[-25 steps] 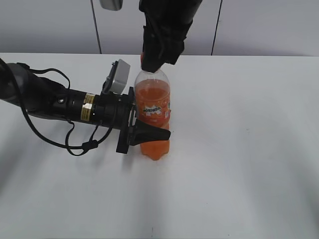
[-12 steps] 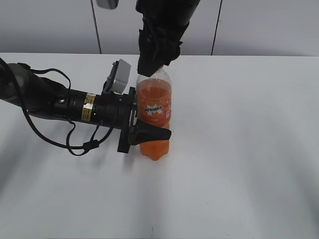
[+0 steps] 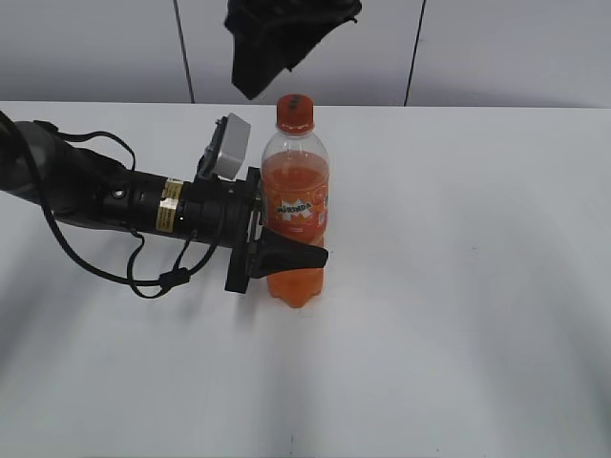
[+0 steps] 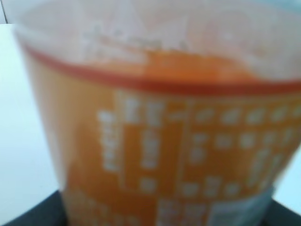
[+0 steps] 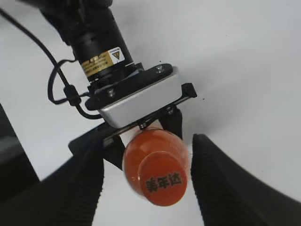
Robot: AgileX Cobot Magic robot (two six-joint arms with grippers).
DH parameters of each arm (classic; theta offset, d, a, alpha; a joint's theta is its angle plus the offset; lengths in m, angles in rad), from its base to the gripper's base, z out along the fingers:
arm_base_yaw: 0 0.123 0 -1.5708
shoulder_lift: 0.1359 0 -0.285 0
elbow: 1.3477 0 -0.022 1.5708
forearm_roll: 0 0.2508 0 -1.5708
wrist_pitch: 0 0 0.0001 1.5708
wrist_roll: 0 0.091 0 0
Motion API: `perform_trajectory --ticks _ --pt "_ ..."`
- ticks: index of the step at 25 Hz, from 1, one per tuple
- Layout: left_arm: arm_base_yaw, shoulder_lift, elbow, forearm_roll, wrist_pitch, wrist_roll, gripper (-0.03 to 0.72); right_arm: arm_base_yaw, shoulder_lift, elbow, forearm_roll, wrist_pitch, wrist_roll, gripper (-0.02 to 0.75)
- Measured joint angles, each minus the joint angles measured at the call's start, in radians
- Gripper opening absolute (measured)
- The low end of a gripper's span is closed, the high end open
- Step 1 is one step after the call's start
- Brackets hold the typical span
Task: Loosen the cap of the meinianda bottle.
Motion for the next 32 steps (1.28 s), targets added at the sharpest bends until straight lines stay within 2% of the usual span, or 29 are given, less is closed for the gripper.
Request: perform_trajectory --ticks 7,11,22,32 --pt "0.000 0.000 0.000 0.000 0.000 0.000 0.415 0.000 0.000 -0.001 -0.027 0.000 0.464 0.442" --pt "0.000 0.000 0.000 0.000 0.000 0.000 0.415 0.000 0.000 -0.001 -0.086 0.001 0.620 0.442" --pt "0.000 0.000 0.000 -0.002 0.001 -0.001 0.415 0.000 -0.021 -0.001 -0.096 0.001 0.765 0.442" --pt "0.000 0.000 0.000 -0.004 0.001 -0.001 0.415 0.000 -0.022 0.047 -0.097 0.002 0.791 0.442"
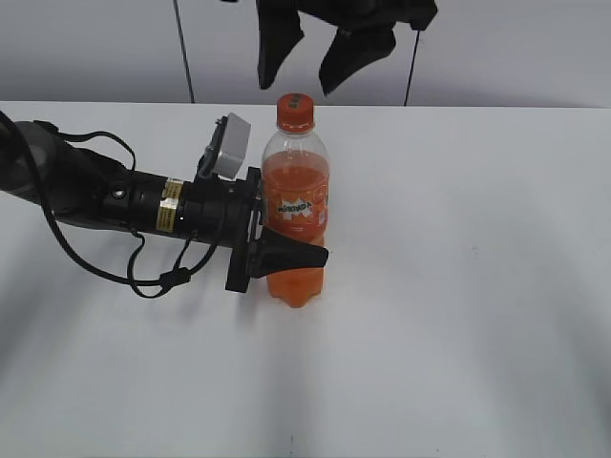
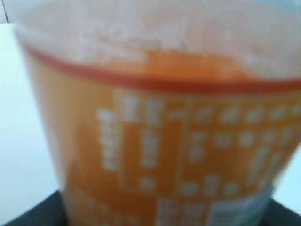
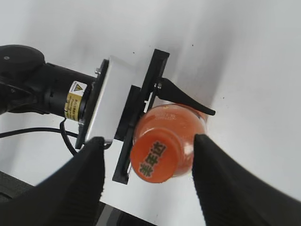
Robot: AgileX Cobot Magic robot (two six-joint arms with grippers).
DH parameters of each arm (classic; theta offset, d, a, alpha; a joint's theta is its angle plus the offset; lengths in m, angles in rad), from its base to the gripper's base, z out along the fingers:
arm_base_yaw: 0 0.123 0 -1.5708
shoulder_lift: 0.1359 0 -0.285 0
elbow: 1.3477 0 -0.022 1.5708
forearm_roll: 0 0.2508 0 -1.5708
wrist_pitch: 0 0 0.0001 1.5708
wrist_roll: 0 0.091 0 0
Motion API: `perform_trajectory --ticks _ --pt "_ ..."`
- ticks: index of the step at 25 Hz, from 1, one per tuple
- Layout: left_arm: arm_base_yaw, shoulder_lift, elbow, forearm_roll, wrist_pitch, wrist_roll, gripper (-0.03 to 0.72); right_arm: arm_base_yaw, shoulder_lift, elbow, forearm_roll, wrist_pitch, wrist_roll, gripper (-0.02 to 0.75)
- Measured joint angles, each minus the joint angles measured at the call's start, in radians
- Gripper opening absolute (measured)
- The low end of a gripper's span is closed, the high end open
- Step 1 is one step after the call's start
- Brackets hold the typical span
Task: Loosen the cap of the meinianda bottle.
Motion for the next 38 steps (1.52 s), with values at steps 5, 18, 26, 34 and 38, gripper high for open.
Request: perform_trajectory --ticks 5,18,26,34,38 --pt "0.000 0.000 0.000 0.000 0.000 -0.001 0.415 0.000 0.000 0.008 0.000 0.000 0.005 0.442" --pt "0.000 0.000 0.000 -0.001 0.000 -0.001 0.415 0.000 0.026 0.010 0.002 0.001 0.009 0.442" --pt "0.000 0.000 0.000 -0.001 0.000 -0.001 0.415 0.000 0.026 0.032 0.009 -0.001 0.008 0.437" --pt "0.000 0.000 0.000 -0.001 0.000 -0.002 0.414 0.000 0.024 0.048 0.017 0.001 0.005 0.349" --pt "0.000 0.000 0.000 -0.001 0.000 -0.002 0.414 0.000 0.021 0.048 0.024 0.001 0.005 0.344"
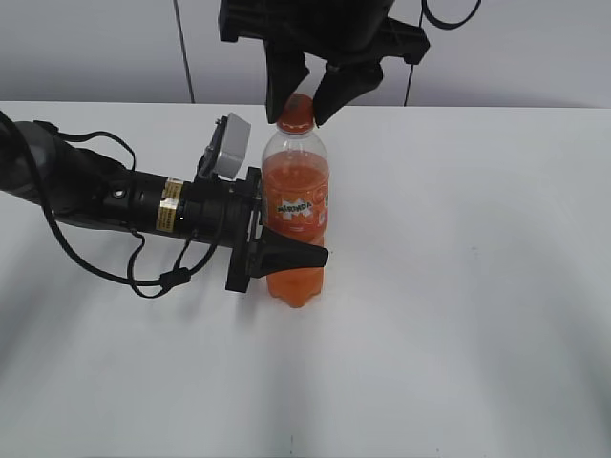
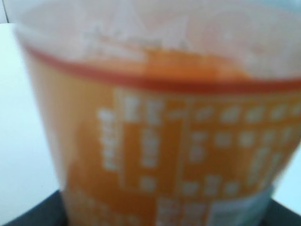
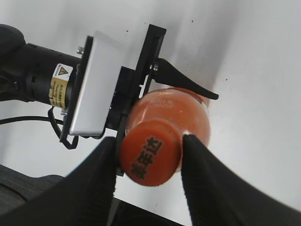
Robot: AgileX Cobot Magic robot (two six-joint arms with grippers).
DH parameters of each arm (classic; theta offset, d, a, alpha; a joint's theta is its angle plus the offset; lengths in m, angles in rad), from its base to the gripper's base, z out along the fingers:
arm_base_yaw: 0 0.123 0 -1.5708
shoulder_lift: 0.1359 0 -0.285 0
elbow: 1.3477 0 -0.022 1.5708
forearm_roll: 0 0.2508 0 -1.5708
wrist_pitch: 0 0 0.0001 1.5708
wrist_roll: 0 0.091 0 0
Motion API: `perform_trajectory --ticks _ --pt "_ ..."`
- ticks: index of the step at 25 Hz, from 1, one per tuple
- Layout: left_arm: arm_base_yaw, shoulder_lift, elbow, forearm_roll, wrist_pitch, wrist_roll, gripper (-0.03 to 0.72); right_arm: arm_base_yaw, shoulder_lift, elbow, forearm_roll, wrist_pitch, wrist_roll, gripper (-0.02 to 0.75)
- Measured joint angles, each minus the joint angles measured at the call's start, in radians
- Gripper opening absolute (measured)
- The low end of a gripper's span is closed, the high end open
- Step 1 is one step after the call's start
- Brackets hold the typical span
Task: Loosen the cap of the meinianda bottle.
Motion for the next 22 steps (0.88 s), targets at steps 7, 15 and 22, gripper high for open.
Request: perform_trajectory --ticks 7,15,22 --pt "0.000 0.000 0.000 0.000 0.000 0.000 0.414 0.000 0.000 0.000 0.003 0.002 -0.004 0.279" --pt "0.000 0.000 0.000 0.000 0.000 0.000 0.413 0.000 0.000 0.000 0.006 0.003 -0.198 0.279" --pt "0.000 0.000 0.000 0.003 -0.002 0.004 0.413 0.000 -0.002 0.000 0.011 0.002 -0.575 0.272"
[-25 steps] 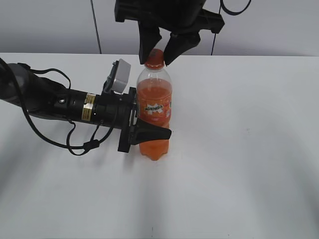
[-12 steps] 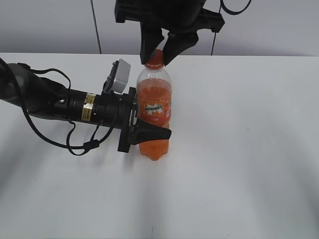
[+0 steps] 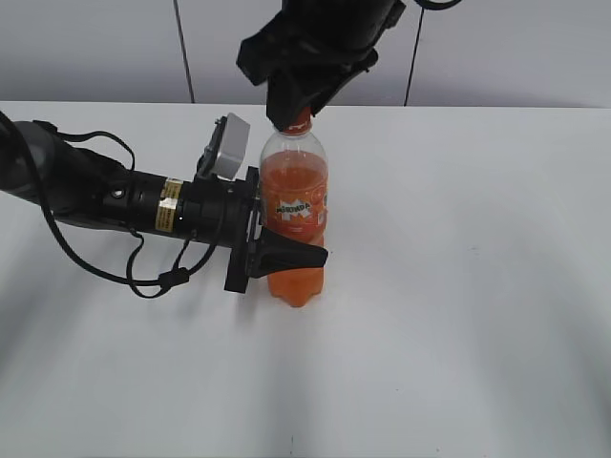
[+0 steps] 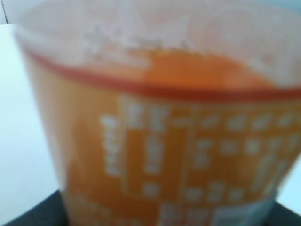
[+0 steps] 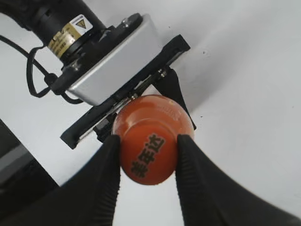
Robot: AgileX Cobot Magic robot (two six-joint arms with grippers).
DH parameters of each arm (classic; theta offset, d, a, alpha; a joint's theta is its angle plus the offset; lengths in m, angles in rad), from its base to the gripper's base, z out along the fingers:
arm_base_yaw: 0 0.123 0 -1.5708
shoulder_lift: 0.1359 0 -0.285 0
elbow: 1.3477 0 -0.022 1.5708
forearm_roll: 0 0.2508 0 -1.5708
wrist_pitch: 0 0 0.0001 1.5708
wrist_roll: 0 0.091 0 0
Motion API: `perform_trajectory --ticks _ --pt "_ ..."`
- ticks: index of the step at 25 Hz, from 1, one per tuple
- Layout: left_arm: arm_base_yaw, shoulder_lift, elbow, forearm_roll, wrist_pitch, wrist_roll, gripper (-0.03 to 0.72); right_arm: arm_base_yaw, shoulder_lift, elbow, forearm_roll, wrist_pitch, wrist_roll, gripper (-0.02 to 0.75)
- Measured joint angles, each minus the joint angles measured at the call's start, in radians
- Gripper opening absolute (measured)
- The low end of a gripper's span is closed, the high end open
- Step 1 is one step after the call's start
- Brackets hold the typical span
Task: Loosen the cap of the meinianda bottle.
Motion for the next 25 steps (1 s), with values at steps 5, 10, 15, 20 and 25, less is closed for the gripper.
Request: perform_trajectory --ticks 5,10,15,20,25 --pt "0.001 0.000 0.000 0.003 -0.001 0.003 0.413 0.000 -0.002 0.000 0.001 0.000 -0.185 0.272" --pt "0.001 0.000 0.000 0.008 -0.003 0.006 0.413 0.000 -0.002 0.000 0.011 0.000 -0.374 0.272" --pt "0.003 0.000 0.000 0.020 -0.009 0.013 0.413 -0.001 -0.003 0.000 0.032 0.003 -0.584 0.271" --pt "0.003 0.000 0.000 0.027 -0.012 0.017 0.413 -0.001 -0.005 0.000 0.041 0.008 -0.761 0.271" --pt "0.003 0.000 0.000 0.029 -0.013 0.019 0.413 -0.001 -0.005 0.000 0.044 0.009 -0.907 0.271"
